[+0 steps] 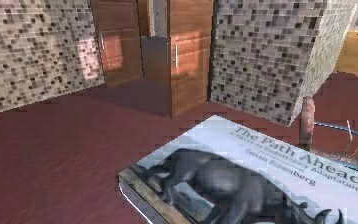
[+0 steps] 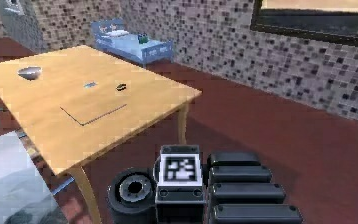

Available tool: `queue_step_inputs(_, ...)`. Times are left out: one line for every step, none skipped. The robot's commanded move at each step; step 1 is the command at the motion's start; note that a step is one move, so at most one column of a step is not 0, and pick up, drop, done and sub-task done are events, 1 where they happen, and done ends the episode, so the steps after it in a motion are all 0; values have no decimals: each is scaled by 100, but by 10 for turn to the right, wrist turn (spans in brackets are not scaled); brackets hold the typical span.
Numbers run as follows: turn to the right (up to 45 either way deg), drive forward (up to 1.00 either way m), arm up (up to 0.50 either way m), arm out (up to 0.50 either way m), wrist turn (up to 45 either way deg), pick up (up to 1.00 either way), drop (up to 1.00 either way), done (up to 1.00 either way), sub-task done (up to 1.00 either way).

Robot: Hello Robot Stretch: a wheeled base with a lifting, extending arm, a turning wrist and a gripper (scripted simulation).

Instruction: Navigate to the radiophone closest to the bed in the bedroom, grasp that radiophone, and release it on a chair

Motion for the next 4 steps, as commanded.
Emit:
queue_step_inputs(30, 0, 0, 0, 0, 0, 0, 0, 0)
queue_step_inputs(0, 85, 0, 0, 0, 0, 0, 0, 0)
queue_step_inputs(450, 0, 0, 0, 0, 0, 0, 0, 0)
queue_step_inputs(450, 0, 0, 0, 0, 0, 0, 0, 0)
